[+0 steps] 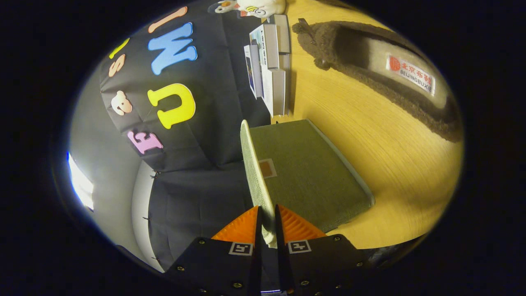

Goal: Open the storage box then place both shoes into the box .Put the left shoe in first, then the right shoe, with the right side of both shoes facing outward in a uniform manner.

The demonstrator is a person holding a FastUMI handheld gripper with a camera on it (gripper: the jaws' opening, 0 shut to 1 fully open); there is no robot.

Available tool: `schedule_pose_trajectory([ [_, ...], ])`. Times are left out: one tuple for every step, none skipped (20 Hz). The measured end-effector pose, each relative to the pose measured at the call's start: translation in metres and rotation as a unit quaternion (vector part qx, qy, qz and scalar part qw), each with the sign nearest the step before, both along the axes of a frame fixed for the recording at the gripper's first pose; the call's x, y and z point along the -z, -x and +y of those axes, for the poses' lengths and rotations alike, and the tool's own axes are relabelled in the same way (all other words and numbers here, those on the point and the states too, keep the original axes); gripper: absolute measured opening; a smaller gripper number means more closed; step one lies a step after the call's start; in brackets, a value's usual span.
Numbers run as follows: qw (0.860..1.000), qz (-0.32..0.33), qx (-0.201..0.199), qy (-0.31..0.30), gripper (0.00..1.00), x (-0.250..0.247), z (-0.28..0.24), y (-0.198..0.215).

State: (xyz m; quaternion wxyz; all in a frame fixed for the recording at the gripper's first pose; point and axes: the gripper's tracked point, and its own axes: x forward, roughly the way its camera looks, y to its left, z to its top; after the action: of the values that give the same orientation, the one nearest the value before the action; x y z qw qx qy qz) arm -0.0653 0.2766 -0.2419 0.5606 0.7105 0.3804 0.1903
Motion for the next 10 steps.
schedule_pose_trajectory([
  [1.000,-0.023,-0.008,0.008,0.16,-0.005,-0.001,0.005],
  [0.999,-0.028,0.006,0.029,0.16,0.014,0.012,-0.033],
  [0.998,-0.042,-0.011,0.052,0.00,0.005,0.008,-0.011],
  [0.996,-0.051,-0.023,0.067,0.00,0.001,0.011,-0.014],
  [0.994,-0.061,-0.035,0.078,0.00,-0.013,0.007,-0.006],
  [0.993,-0.070,-0.041,0.090,0.00,-0.023,0.005,-0.002],
  [0.991,-0.080,-0.043,0.098,0.00,-0.030,0.003,-0.005],
  [0.990,-0.089,-0.047,0.103,0.00,-0.039,0.005,-0.007],
  [0.988,-0.098,-0.051,0.106,0.00,-0.048,0.006,-0.008],
  [0.987,-0.107,-0.055,0.111,0.00,-0.057,0.006,-0.011],
])
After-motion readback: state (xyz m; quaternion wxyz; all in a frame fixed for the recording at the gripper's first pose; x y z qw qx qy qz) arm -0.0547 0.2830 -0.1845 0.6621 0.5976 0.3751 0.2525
